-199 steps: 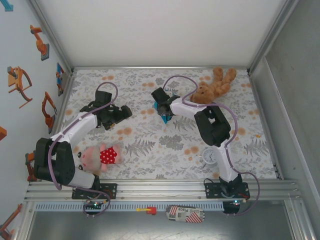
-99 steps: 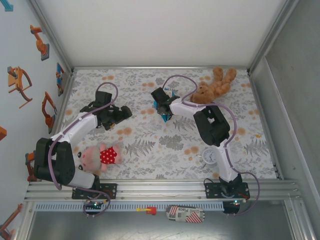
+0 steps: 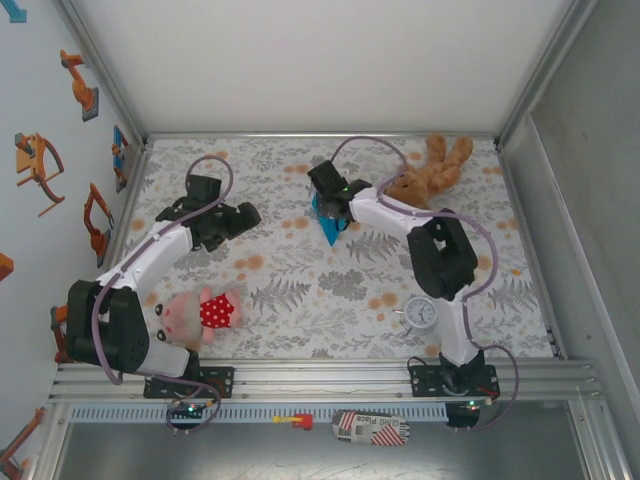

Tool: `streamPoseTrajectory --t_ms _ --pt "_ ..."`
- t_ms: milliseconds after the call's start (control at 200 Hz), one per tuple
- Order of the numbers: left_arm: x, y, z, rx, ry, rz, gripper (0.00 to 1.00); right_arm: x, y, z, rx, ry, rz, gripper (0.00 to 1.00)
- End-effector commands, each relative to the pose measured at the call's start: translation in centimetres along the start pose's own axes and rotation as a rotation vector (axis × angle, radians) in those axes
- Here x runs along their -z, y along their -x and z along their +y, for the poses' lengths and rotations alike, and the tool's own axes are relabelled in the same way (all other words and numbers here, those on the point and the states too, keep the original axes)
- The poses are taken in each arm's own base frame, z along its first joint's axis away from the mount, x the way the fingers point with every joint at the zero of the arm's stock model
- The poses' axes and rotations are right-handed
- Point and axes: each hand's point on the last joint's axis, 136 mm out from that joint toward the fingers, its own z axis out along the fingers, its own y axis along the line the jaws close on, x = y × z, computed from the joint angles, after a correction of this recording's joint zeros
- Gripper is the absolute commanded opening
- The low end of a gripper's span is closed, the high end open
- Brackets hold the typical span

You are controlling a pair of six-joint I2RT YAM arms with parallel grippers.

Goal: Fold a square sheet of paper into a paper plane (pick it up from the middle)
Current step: Move the paper plane to the top-center of the table, then reset both arms

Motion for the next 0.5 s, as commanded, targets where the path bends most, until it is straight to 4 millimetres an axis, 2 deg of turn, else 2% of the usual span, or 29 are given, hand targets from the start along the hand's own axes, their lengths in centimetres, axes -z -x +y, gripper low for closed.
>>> streamPoseTrajectory --t_ms 0,95,235,255,330,386,496 --pt "2.8 3.1 -1.2 -0.004 -0.015 -0.126 0.96 5.5 3.9 -0.2 -0.021 0.043 -0.108 0.46" --pt "4.4 4.7 -1.5 -0.034 -0.019 -0.226 0.96 9.1 5.4 -1.9 -0.016 0.019 -0.188 0.50" --pt "6.5 7.0 -0.6 -0.073 0.003 -0.428 0.96 13.7 6.2 -6.7 0.006 -0.106 -0.320 0.65" --pt "6.7 7.3 -0.4 -0.076 0.011 -0.458 0.96 14.2 6.1 -7.6 0.007 -0.127 -0.334 0.69" --pt "7.4 8.0 1.1 -0.091 0.061 -0.564 0.96 15.6 5.7 -10.9 -0.006 -0.194 -0.374 0.98" --pt "7.9 8.4 2.2 -0.111 0.106 -0.634 0.96 16.5 5.2 -13.5 -0.019 -0.251 -0.401 0.99" --pt "8.1 8.5 5.6 -0.151 0.265 -0.735 0.96 18.1 4.0 -19.0 -0.045 -0.408 -0.456 0.99"
